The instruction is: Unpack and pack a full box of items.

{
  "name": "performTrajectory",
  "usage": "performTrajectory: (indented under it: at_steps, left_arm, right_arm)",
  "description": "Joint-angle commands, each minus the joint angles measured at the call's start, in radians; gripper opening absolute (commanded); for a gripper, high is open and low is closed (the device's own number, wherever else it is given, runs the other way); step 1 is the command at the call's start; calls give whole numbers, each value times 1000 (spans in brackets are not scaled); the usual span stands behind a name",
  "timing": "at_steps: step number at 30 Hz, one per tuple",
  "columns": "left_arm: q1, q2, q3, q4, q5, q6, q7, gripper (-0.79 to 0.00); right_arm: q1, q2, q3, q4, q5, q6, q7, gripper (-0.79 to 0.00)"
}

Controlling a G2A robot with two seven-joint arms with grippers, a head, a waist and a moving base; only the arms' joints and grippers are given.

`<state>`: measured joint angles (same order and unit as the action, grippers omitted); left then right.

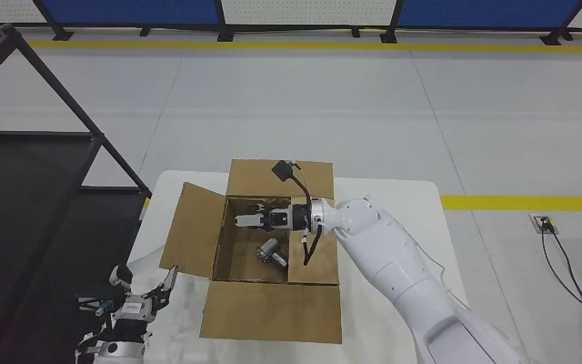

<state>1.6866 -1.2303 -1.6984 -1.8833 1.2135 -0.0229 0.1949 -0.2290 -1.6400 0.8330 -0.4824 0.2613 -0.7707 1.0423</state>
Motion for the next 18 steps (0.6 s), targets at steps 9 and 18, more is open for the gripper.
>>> performTrajectory:
  at_steps: [9,18]
  left_arm:
    - [56,-7,-29,-61,-50,-7,101,0]
    - [138,-10,-62,-146,-82,-123,213,0]
  right_arm:
    - [4,2,12,12,-30,29,-68,0]
    - [5,26,52,13,-28,-12,-62,0]
